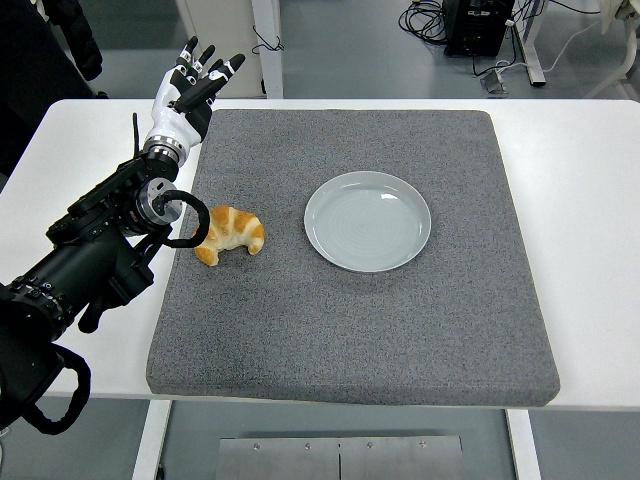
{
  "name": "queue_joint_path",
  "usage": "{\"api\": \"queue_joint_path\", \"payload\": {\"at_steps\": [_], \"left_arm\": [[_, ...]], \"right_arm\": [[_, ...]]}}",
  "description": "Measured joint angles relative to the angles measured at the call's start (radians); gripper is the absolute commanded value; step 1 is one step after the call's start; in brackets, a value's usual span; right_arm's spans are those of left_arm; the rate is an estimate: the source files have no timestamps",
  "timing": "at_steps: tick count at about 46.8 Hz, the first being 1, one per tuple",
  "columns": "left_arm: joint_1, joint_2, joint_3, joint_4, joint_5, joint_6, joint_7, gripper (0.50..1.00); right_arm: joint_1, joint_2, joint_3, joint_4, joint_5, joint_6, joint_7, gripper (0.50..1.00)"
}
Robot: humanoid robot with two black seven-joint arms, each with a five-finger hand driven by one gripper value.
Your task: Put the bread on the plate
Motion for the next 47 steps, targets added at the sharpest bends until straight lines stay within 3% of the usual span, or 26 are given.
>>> {"api": "queue_joint_path", "payload": {"at_steps": [16,27,40,47], "left_arm": [[0.0,0.005,-0.004,0.0,-0.001,0.0,-0.002,0.969],[-0.01,0.021,0.014,-0.005,0.014,0.004,0.052,0.969],[-0.016,0.07,0.021,-0.019,0.021,0.005,0.065,0.966],[-0.016,0.102,0.097,-0.051,0.028,0.005,0.075,0.966]], "right_arm": [[0.0,0.0,0.0,0.0,0.0,0.0,0.0,1.0],[0.0,0.0,0.0,0.0,0.0,0.0,0.0,1.0],[0.0,0.0,0.0,0.0,0.0,0.0,0.0,1.0],[0.0,0.0,0.0,0.0,0.0,0.0,0.0,1.0]]}}
